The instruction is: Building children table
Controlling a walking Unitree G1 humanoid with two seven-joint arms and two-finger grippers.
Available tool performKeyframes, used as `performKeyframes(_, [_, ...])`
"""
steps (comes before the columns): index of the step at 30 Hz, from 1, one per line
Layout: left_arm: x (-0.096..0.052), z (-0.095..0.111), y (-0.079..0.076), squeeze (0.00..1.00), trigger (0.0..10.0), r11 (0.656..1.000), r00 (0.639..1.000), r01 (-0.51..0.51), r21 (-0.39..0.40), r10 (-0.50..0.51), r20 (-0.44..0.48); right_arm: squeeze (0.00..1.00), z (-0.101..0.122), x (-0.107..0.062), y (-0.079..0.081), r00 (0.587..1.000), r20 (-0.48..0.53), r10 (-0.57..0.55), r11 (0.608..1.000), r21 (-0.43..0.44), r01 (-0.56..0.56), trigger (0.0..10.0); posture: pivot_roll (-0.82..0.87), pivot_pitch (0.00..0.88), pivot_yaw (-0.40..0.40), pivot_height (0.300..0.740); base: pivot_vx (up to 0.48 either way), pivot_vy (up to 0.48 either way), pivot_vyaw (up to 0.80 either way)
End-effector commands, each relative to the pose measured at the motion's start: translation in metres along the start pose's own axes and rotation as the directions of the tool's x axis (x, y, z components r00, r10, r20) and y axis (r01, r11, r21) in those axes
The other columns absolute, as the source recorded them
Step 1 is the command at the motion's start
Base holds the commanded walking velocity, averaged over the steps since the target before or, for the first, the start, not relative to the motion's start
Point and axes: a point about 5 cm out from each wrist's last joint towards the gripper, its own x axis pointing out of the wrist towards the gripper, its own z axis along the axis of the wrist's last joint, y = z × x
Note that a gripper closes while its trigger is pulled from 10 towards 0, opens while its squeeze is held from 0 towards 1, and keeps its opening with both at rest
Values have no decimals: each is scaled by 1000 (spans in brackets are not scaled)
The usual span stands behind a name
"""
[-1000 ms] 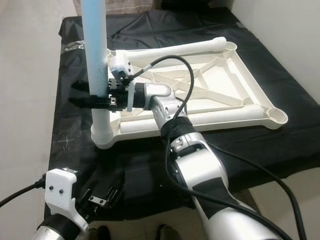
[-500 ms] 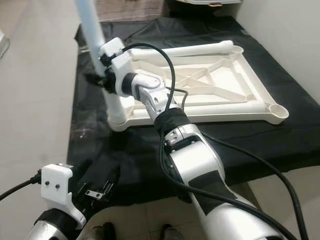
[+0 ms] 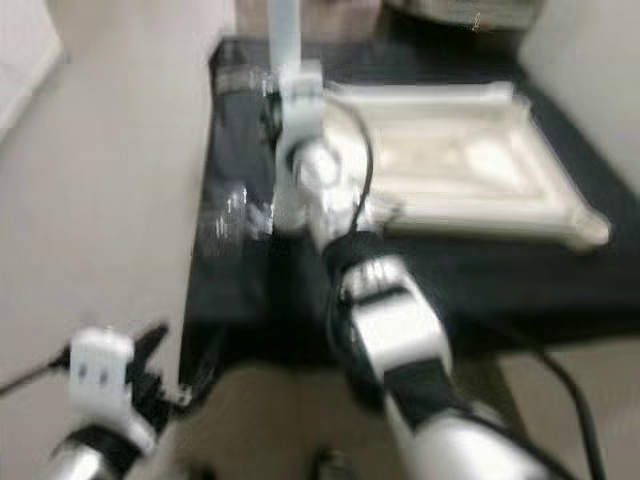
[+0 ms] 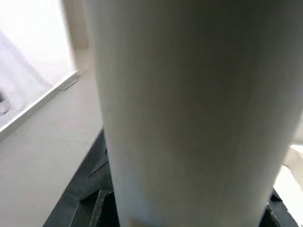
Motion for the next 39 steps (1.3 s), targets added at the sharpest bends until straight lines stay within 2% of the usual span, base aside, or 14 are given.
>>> performKeyframes(1, [-1, -3, -1, 0, 10000, 1000, 1000, 9, 0, -9, -16, 0, -59, -10, -16, 956, -248, -158, 986, 20, 168, 10000, 49, 268, -56, 740, 0, 0, 0])
performKeyframes(5, [-1, -3, -1, 0, 10000, 1000, 1000, 14, 0, -14, -17, 0, -61, -11, -24, 928, -237, -286, 955, 8, 297, 10000, 56, 264, -52, 740, 0, 0, 0])
performKeyframes(11, [-1, -3, -1, 0, 10000, 1000, 1000, 15, 4, -15, -16, 0, -64, -14, -27, 896, -228, -381, 916, 41, 400, 10000, 64, 262, -54, 740, 0, 0, 0])
performKeyframes(12, [-2, -2, -1, 0, 10000, 1000, 1000, 16, 6, -16, -17, 0, -64, -16, -29, 877, -209, -433, 892, 44, 450, 10000, 64, 262, -54, 740, 0, 0, 0])
performKeyframes(13, [-1, -2, 0, 0, 10000, 1000, 1000, 15, 7, -15, -16, 0, -62, -20, -32, 838, -179, -516, 843, 66, 533, 10000, 64, 262, -54, 740, 0, 0, 0])
performKeyframes(16, [-1, -2, 1, 0, 10000, 1000, 1000, 15, 7, -15, -16, 0, -62, -20, -33, 829, -176, -531, 833, 73, 549, 10000, 64, 262, -54, 740, 0, 0, 0])
performKeyframes(17, [-1, -3, 1, 0, 10000, 1000, 1000, 22, 9, -21, -18, 0, -65, -27, -26, 801, -166, -575, 803, 75, 591, 10000, 61, 263, -47, 740, 0, 0, 0])
performKeyframes(19, [0, -3, 1, 0, 10000, 1000, 1000, 24, 10, -24, -18, 0, -67, -29, -23, 789, -163, -593, 790, 70, 609, 10000, 61, 263, -47, 740, 0, 0, 0])
performKeyframes(22, [0, -2, 1, 0, 10000, 1000, 1000, 25, 12, -25, -17, 0, -67, -35, -12, 790, -101, -604, 793, 24, 609, 10000, 61, 263, -47, 740, 0, 0, 0])
performKeyframes(23, [1, -2, 1, 0, 10000, 1000, 1000, 24, 12, -24, -15, 0, -67, -39, 0, 800, -48, -597, 802, -25, 597, 10000, 63, 265, -47, 740, 0, 0, 0])
performKeyframes(30, [0, -3, 1, 0, 10000, 1000, 1000, 25, 11, -25, -17, 0, -62, -47, 19, 804, 62, -592, 800, -80, 595, 10000, 66, 267, -50, 740, 0, 0, 0])
performKeyframes(34, [0, -3, 0, 0, 10000, 1000, 1000, 24, 9, -24, -17, 0, -63, -48, 24, 784, 21, -620, 782, -56, 620, 10000, 65, 269, -53, 740, 0, 0, 0])
performKeyframes(36, [1, -3, 0, 0, 10000, 1000, 1000, 22, 8, -22, -15, 0, -66, -48, 23, 745, -56, -665, 747, -28, 665, 10000, 65, 269, -53, 740, 0, 0, 0])
performKeyframes(39, [1, -3, 0, 0, 10000, 1000, 1000, 21, 8, -21, -14, 0, -67, -48, 22, 726, -80, -683, 730, -24, 683, 10000, 65, 269, -53, 740, 0, 0, 0])
